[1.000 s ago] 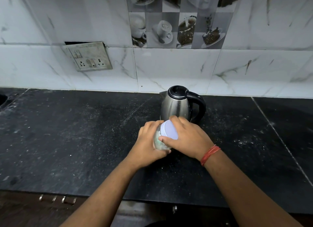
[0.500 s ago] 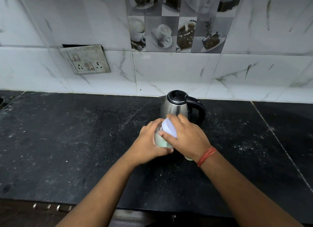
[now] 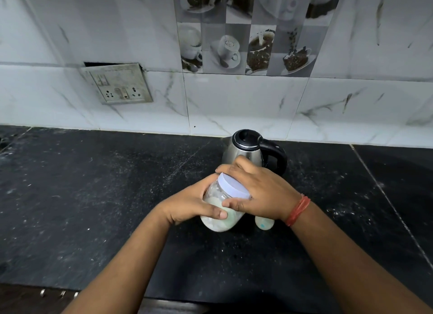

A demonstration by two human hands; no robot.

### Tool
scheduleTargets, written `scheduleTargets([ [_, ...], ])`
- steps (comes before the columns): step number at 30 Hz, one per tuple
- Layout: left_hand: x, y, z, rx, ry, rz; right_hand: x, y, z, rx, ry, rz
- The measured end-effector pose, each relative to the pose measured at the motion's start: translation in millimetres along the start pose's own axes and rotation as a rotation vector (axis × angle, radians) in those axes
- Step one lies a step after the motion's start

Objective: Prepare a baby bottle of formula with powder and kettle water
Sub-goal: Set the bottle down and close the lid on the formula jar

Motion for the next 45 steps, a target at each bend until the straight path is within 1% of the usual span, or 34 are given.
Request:
scheduleTargets([
  [2,0,-2,3,0.076,0.015,0.047,0,4,2,0.068,0.060,-0.027],
  [3,-1,-2,5,0.127,0.032,0.100,1,8,4,0.092,0.120,-0.059],
  [6,-3,2,13,0.276,0.074,0.390,1,20,9,0.137,0.337,-0.140],
  [8,-4,6,15,0.334,0.081,0.483,-1,24,13,0.098,0.455,-0.125],
  [10,-11,5,15,0.340,0.064,0.478,0,21,16,-0.012,0.494,-0.095],
  [13,-17,-2,14,0.321,0.048,0.430,14,4,16,-0.272,0.483,-0.120],
  [14,-18,-5,14,0.321,0.048,0.394,18,-5,15,-0.310,0.461,-0.162],
  [15,-18,-8,13,0.317,0.046,0.372,20,-15,15,-0.310,0.438,-0.219],
  [16,-17,-11,13,0.307,0.041,0.366,23,-24,16,-0.265,0.409,-0.251],
  [18,-14,-14,14,0.262,0.035,0.370,27,-33,18,-0.169,0.325,-0.211],
  [20,-10,-14,16,0.221,0.038,0.358,23,-33,21,-0.170,0.180,-0.098],
  [22,-5,-13,18,0.187,0.038,0.355,18,-24,22,-0.188,0.072,-0.091],
  [24,-3,-11,21,0.197,0.043,0.381,19,-15,24,-0.130,0.117,-0.075],
  [27,-2,-6,25,0.270,0.093,0.544,18,-2,23,0.052,0.299,-0.048],
  [28,-1,-3,26,0.298,0.114,0.606,19,3,23,0.086,0.372,-0.029],
  [29,-1,0,27,0.318,0.131,0.654,20,6,24,0.088,0.442,0.010],
  [31,-2,3,26,0.314,0.140,0.683,21,4,23,-0.004,0.542,0.056],
  [33,-6,2,23,0.290,0.110,0.625,27,-7,19,-0.093,0.554,-0.019],
  [35,-8,-3,20,0.275,0.076,0.548,33,-23,17,-0.083,0.495,-0.171],
  [36,-7,-4,19,0.265,0.068,0.517,36,-28,16,-0.064,0.446,-0.194],
  [37,-6,-6,18,0.252,0.064,0.490,38,-31,16,-0.077,0.393,-0.155],
  [39,-5,-8,18,0.225,0.057,0.444,34,-32,14,-0.167,0.231,-0.042],
  [41,-5,-9,18,0.193,0.046,0.427,27,-29,13,-0.199,0.109,-0.025],
  [42,-4,-9,19,0.187,0.047,0.423,26,-26,14,-0.183,0.092,-0.023],
  [43,-2,-8,19,0.191,0.059,0.426,25,-23,14,-0.156,0.115,-0.023],
  [45,2,-4,21,0.223,0.098,0.472,25,-15,15,-0.071,0.212,-0.027],
])
Point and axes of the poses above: each hand's wrist, its own z-axis towards the middle knuckle, its own y-axis out of the palm, x = y × z, the point moved 3 cm from there along z, towards the middle knuckle, and after that the axes turned 14 degrees about y, right-handed, at the moved point
